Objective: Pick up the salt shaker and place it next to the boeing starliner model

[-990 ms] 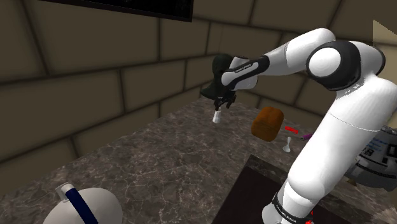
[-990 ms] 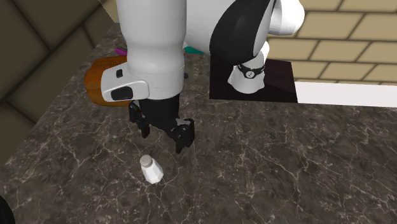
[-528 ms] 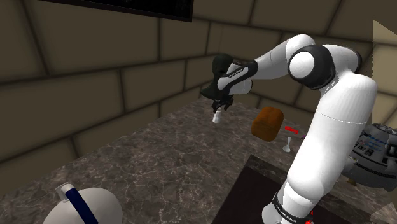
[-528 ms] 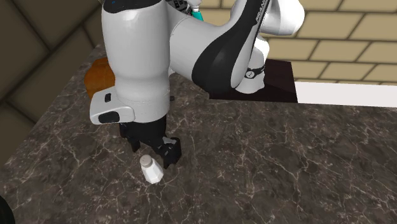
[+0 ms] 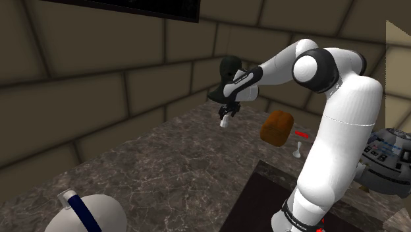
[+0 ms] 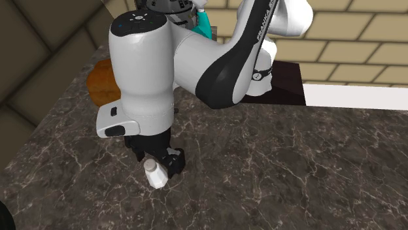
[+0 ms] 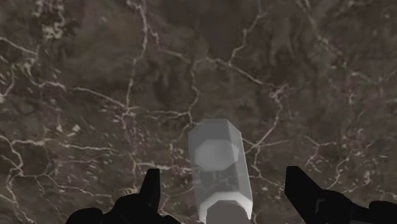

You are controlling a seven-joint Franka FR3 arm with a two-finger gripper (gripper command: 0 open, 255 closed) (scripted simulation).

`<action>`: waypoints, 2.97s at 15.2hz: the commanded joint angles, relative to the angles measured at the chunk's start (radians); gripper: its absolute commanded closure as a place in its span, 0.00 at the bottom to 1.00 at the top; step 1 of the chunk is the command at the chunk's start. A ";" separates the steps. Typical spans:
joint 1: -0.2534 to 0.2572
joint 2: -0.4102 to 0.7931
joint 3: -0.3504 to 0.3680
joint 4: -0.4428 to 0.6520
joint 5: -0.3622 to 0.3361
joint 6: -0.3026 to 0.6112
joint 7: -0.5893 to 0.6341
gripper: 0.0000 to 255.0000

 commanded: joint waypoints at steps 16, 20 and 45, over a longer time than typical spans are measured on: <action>0.003 -0.025 -0.004 0.011 -0.015 -0.036 0.011 1.00; 0.007 -0.057 -0.009 0.030 -0.032 -0.085 0.023 1.00; 0.014 -0.185 -0.013 0.227 -0.093 -0.403 0.068 1.00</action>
